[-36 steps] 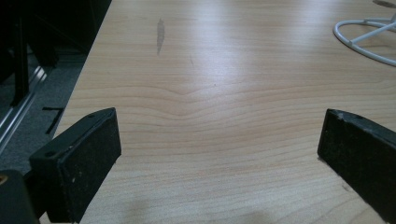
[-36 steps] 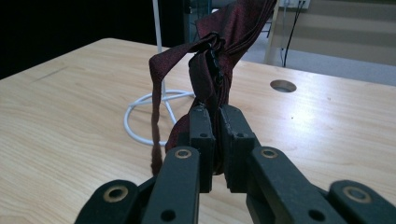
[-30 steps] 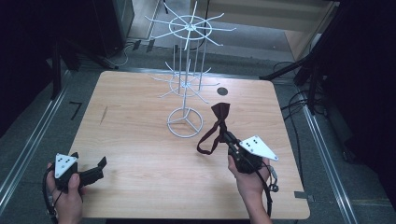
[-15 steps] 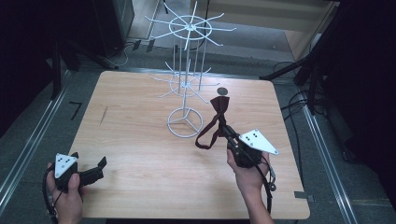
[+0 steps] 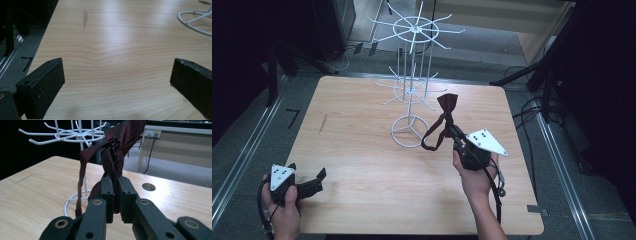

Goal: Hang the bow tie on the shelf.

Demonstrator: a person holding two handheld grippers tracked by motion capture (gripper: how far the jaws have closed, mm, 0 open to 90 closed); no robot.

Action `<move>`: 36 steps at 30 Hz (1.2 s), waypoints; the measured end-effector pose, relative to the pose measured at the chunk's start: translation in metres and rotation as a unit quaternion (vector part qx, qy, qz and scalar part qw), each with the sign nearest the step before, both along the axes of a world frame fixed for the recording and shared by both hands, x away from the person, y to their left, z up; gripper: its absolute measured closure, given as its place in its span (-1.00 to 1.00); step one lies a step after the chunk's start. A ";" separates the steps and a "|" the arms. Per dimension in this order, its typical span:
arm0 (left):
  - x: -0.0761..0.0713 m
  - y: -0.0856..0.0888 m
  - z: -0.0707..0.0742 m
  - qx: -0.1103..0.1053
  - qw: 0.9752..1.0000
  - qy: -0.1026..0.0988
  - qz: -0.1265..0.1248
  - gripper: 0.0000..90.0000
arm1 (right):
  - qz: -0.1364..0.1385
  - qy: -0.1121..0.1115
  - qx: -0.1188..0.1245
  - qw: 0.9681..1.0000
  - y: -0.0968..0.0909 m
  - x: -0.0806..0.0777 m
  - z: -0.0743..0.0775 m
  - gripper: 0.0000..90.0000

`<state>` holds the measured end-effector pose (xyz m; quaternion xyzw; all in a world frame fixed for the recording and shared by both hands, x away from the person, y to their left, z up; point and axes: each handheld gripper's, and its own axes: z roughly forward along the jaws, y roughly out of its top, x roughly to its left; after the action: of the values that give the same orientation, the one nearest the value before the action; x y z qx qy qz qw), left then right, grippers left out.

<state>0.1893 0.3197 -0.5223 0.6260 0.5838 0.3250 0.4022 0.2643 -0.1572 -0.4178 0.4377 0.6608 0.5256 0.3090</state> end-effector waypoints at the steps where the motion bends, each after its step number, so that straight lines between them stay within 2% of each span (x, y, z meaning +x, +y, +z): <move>1: 0.000 0.000 0.000 -0.001 1.000 0.000 0.001 -1.00 | 0.000 0.000 -0.001 1.000 0.002 0.002 0.002 0.90; 11: 0.000 0.000 0.000 -0.003 1.000 0.001 -0.001 -1.00 | 0.002 0.001 0.000 1.000 0.009 0.010 0.007 0.90; 26: 0.000 0.001 0.000 -0.005 1.000 0.002 -0.001 -1.00 | 0.001 0.007 -0.002 1.000 0.018 0.021 0.007 0.90; 36: 0.000 0.001 0.000 -0.004 1.000 0.004 -0.003 -1.00 | -0.002 0.020 -0.003 1.000 0.024 0.029 0.000 0.89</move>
<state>0.1898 0.3206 -0.5222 0.6270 0.5851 0.3191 0.4034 0.2931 -0.1331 -0.4178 0.4485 0.6678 0.5141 0.2978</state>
